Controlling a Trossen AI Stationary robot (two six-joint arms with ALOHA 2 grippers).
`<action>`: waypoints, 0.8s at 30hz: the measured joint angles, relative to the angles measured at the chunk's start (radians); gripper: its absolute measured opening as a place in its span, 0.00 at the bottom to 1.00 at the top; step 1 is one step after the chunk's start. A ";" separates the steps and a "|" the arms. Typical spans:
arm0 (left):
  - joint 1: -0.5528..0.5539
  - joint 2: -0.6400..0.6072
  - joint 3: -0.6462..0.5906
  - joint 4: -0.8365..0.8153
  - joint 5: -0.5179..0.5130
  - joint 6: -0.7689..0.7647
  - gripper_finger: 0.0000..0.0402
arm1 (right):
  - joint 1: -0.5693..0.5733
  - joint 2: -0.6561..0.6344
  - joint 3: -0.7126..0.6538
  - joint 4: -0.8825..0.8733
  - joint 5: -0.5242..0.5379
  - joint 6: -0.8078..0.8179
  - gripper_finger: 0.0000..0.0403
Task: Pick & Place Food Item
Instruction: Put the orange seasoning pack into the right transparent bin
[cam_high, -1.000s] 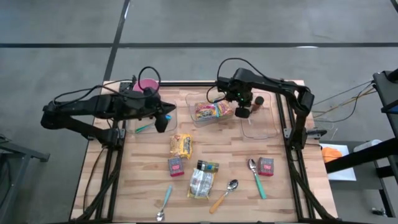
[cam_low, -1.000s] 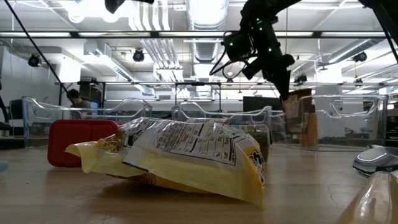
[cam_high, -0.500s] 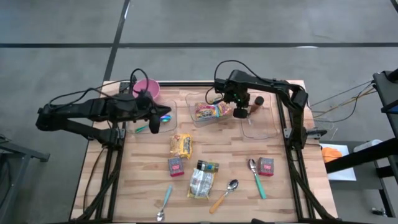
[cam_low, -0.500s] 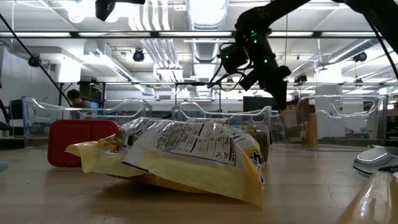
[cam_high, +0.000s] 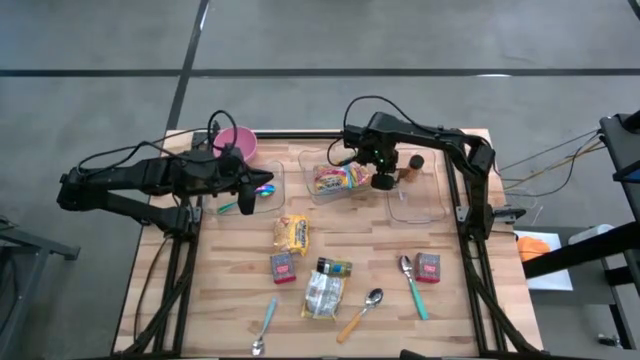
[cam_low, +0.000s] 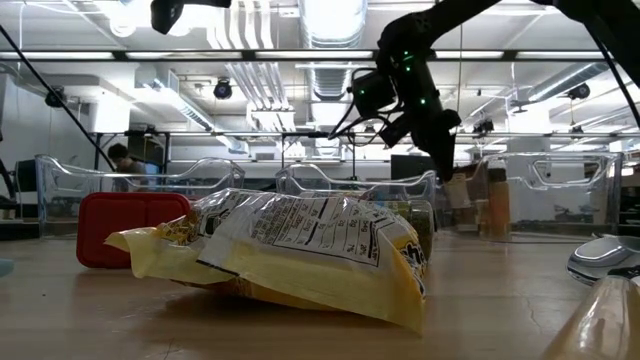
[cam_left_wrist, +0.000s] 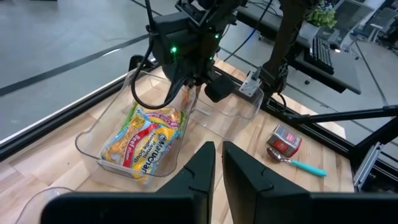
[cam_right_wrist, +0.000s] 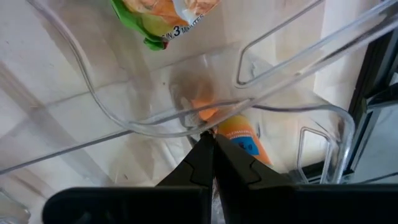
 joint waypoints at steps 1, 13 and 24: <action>0.000 0.000 0.000 -0.001 0.000 0.000 0.10 | 0.000 0.001 -0.004 0.002 0.000 -0.003 0.02; 0.000 0.000 0.000 -0.005 0.006 0.000 0.10 | 0.001 -0.005 -0.021 0.008 -0.001 -0.001 0.02; 0.000 0.005 -0.013 -0.018 0.006 0.000 0.10 | 0.002 -0.007 -0.016 0.005 -0.068 -0.021 0.07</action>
